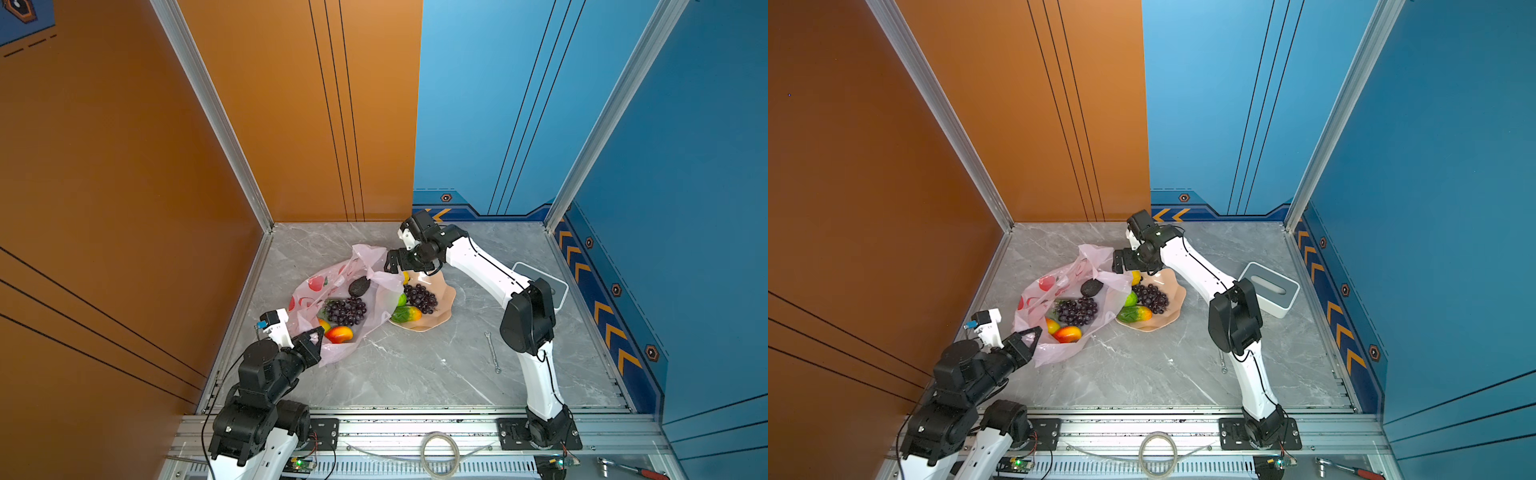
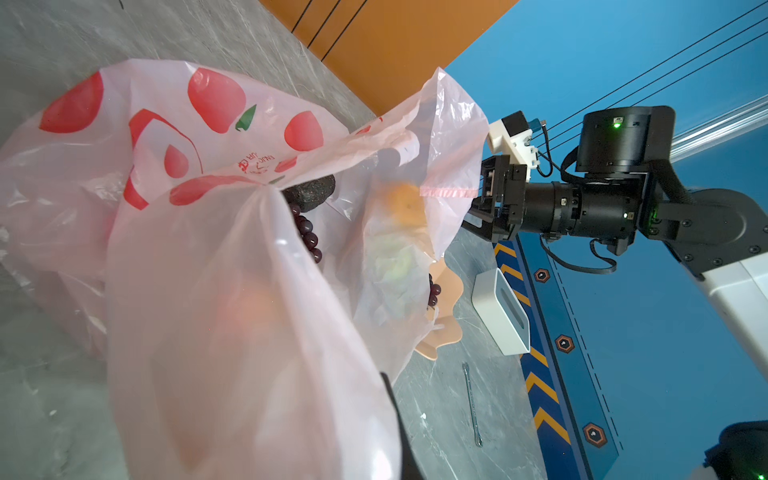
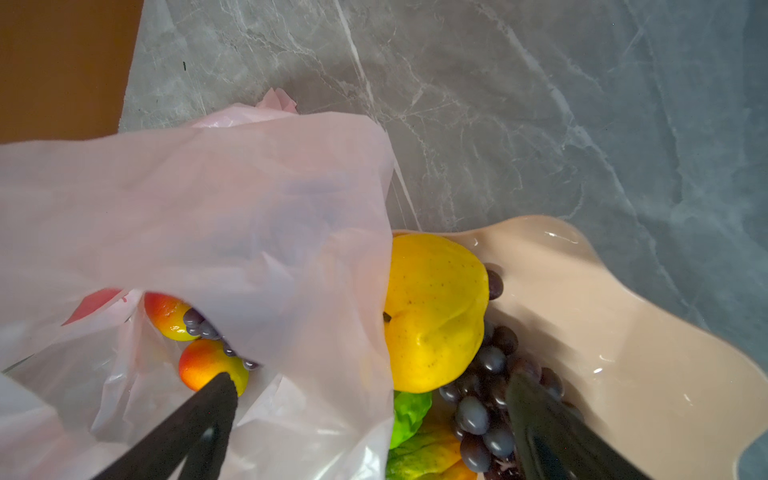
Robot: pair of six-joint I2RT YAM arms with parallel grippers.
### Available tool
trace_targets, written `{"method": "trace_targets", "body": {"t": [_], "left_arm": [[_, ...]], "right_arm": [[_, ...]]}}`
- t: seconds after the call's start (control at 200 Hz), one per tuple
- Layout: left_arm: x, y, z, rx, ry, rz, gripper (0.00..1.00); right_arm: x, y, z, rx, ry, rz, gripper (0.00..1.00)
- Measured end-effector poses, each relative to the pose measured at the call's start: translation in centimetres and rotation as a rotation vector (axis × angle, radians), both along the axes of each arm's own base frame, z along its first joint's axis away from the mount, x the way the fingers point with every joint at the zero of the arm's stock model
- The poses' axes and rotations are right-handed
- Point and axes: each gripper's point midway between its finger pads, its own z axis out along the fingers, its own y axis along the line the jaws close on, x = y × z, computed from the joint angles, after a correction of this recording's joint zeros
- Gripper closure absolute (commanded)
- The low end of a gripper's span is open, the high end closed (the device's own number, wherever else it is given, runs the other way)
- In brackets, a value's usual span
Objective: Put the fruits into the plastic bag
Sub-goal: 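Withdraw the right gripper from the bag back over the fruit bowl, then lower the right gripper onto the yellow fruit in the bowl and close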
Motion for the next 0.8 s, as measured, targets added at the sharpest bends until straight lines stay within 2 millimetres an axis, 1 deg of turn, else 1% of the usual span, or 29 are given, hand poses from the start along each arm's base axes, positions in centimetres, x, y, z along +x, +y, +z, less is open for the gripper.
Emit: {"method": "trace_targets", "body": {"t": [0.08,0.145,0.22,0.295,0.35,0.39,0.451,0.526,0.666,0.731,0.801], "left_arm": [[-0.1,0.1,0.1,0.007,-0.002,0.005,1.00],[-0.1,0.2,0.0,0.013,0.002,0.007,1.00],[-0.1,0.2,-0.2,0.016,0.005,0.007,1.00],[-0.1,0.3,-0.2,0.020,0.006,0.009,1.00],[-0.1,0.3,-0.2,0.023,0.007,0.009,1.00],[0.0,0.3,-0.2,0.024,0.008,0.009,1.00],[0.0,0.3,-0.1,0.023,0.007,0.009,1.00],[-0.1,0.3,0.0,0.023,0.004,0.009,1.00],[-0.1,0.3,0.2,0.023,0.003,0.009,1.00],[-0.2,0.3,0.3,0.026,0.000,0.008,1.00],[-0.3,0.3,0.5,0.028,-0.004,0.006,1.00]], "right_arm": [[0.0,-0.4,0.5,0.027,-0.011,-0.016,0.00],[-0.1,-1.4,1.2,0.067,-0.014,-0.044,0.00],[0.4,-3.3,2.9,0.129,-0.029,-0.099,0.00],[1.7,-5.8,4.6,0.190,-0.056,-0.170,0.00],[2.7,-7.4,5.3,0.219,-0.068,-0.213,0.00],[3.6,-8.5,5.3,0.230,-0.074,-0.242,0.01],[4.1,-9.5,4.5,0.227,-0.059,-0.272,0.02],[4.2,-9.5,2.6,0.213,-0.019,-0.282,0.03],[3.5,-8.2,-1.7,0.165,0.059,-0.260,0.03],[3.0,-7.5,-3.0,0.149,0.084,-0.246,0.04],[2.6,-6.8,-3.8,0.140,0.099,-0.232,0.04]]}}
